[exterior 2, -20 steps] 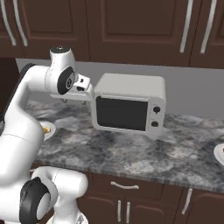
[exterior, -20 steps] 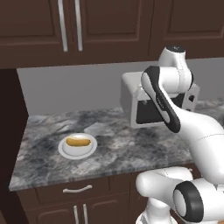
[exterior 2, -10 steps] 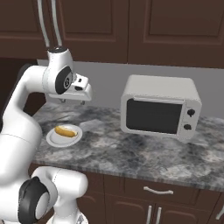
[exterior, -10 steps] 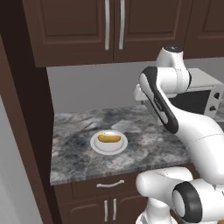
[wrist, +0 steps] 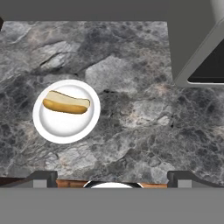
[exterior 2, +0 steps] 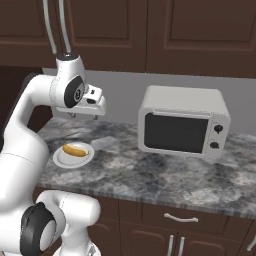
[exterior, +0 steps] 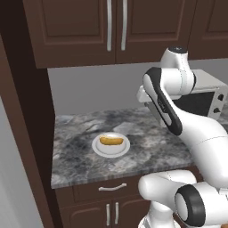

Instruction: Open the toaster oven door. Place the hotdog bun on the bottom rack in the toaster oven and place the chicken drumstick on the top rack.

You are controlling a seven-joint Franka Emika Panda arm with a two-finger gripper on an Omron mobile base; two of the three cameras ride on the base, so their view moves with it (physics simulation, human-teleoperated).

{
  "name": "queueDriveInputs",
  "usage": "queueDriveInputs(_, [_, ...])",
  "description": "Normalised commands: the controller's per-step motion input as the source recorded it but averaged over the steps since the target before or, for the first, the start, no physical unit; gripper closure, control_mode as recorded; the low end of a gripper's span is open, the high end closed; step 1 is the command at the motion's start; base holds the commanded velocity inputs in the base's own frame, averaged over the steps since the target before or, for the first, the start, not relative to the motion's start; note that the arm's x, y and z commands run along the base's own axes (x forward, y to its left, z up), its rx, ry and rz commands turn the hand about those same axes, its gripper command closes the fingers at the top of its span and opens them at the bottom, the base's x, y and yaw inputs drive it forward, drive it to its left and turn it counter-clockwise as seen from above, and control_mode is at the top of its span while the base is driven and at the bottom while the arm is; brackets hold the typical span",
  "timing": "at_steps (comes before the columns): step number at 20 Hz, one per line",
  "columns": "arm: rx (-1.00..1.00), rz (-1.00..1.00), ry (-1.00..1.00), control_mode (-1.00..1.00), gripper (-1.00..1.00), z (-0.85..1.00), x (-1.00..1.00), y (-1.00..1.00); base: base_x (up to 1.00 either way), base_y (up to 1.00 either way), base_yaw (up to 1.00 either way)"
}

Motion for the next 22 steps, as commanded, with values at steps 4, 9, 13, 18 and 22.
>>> queueDriveInputs(4, [0.0,0.0,0.0,1.0,-1.0,0.0,0.0,0.0,0.0,0.0,0.0])
queueDriveInputs(9, [0.0,0.0,0.0,1.0,-1.0,0.0,0.0,0.0,0.0,0.0,0.0])
queueDriveInputs(13, [0.0,0.0,0.0,-1.0,-1.0,0.0,0.0,0.0,0.0,0.0,0.0])
queueDriveInputs(18, [0.0,0.0,0.0,-1.0,-1.0,0.0,0.0,0.0,0.0,0.0,0.0])
queueDriveInputs(22, [0.0,0.0,0.0,-1.0,-1.0,0.0,0.0,0.0,0.0,0.0,0.0])
